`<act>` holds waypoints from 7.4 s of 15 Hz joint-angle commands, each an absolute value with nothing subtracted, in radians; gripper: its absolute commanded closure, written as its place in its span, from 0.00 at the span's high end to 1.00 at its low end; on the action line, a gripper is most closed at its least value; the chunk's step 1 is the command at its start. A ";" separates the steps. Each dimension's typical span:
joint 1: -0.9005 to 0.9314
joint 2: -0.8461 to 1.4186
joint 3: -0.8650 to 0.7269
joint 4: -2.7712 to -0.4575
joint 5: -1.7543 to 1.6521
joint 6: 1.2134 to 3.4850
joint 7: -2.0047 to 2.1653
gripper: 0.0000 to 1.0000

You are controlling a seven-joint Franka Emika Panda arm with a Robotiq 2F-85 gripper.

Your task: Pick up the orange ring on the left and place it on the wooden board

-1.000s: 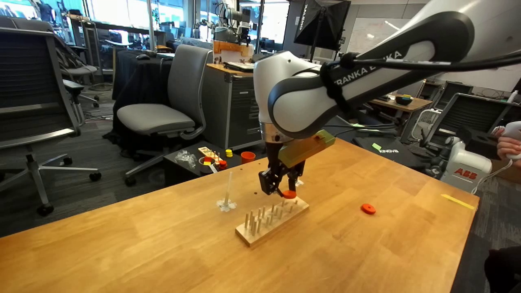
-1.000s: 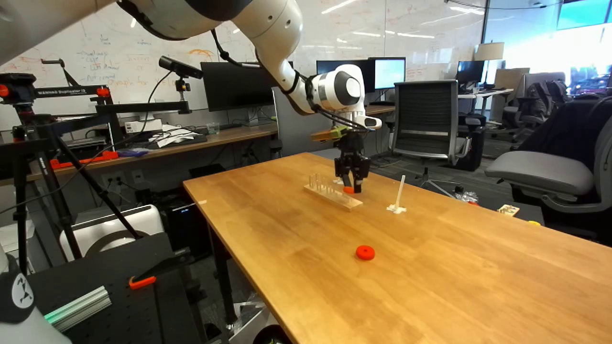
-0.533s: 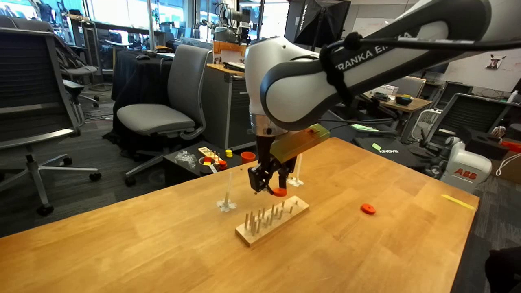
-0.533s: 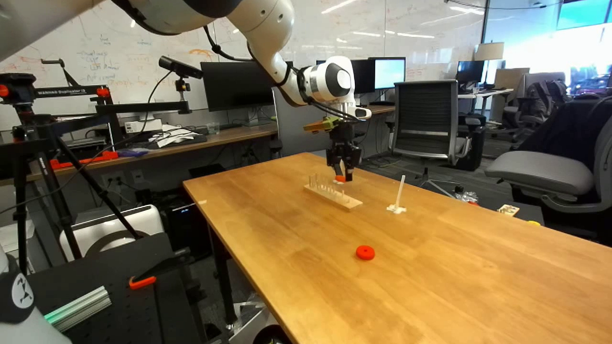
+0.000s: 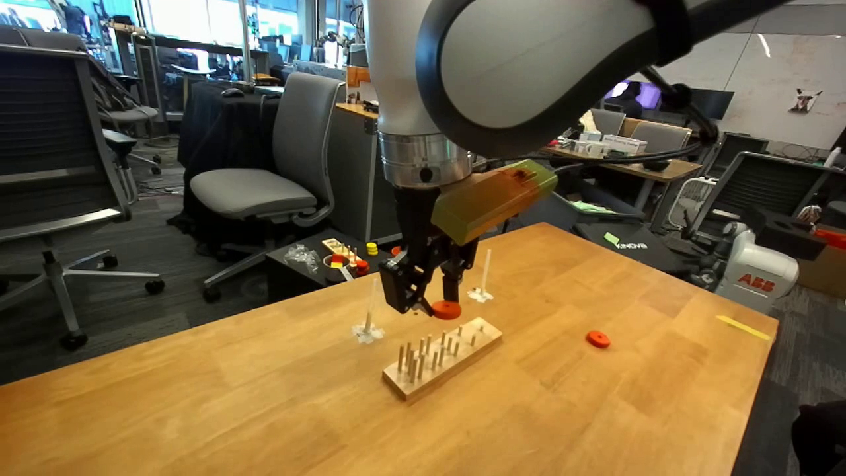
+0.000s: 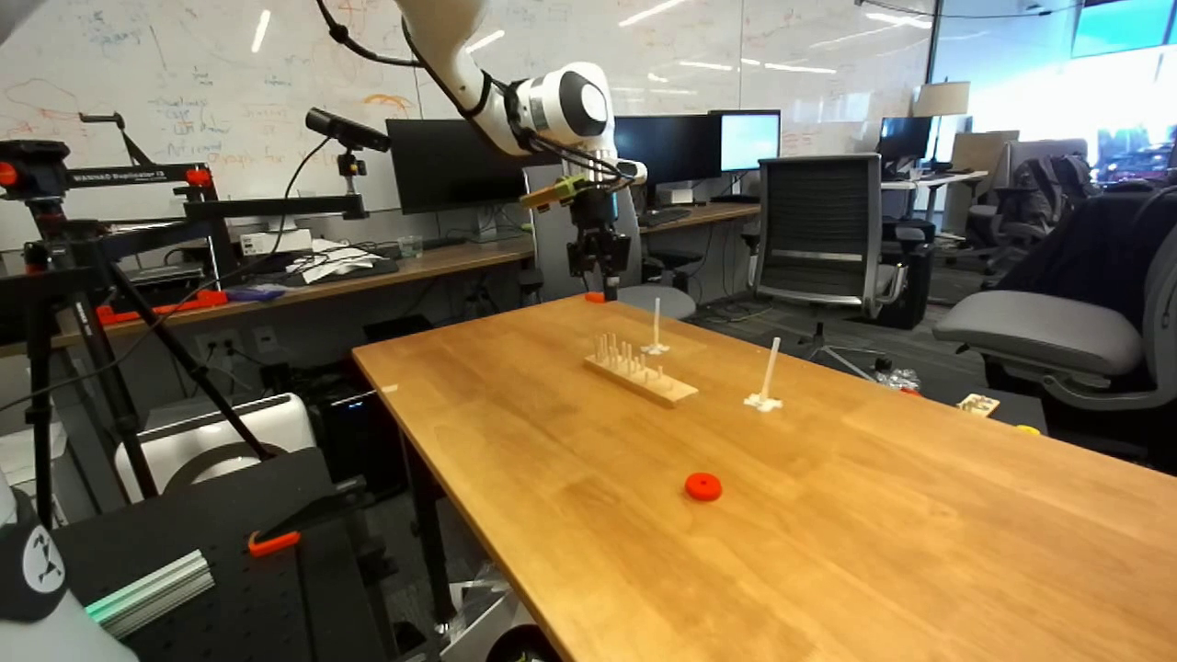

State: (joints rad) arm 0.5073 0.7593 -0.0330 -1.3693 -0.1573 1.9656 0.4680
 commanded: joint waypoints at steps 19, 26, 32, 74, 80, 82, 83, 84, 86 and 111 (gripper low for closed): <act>0.382 0.675 -0.044 -1.644 -0.281 2.062 0.623 0.19; 0.350 0.729 -0.051 -1.537 -0.268 2.056 0.594 0.19; 0.318 0.798 -0.047 -1.448 -0.249 2.036 0.542 0.19; 0.440 0.775 -0.039 -1.500 -0.191 2.069 0.705 0.19; 0.431 0.769 -0.040 -1.509 -0.188 2.073 0.739 0.19; 0.426 0.766 -0.039 -1.516 -0.186 2.078 0.751 0.19; 0.425 0.763 -0.040 -1.521 -0.187 2.081 0.758 0.19; 0.420 0.759 -0.039 -1.529 -0.182 2.087 0.766 0.19; 0.412 0.749 -0.040 -1.547 -0.178 2.098 0.782 0.19; 0.397 0.704 -0.031 -1.621 -0.193 2.136 0.852 0.81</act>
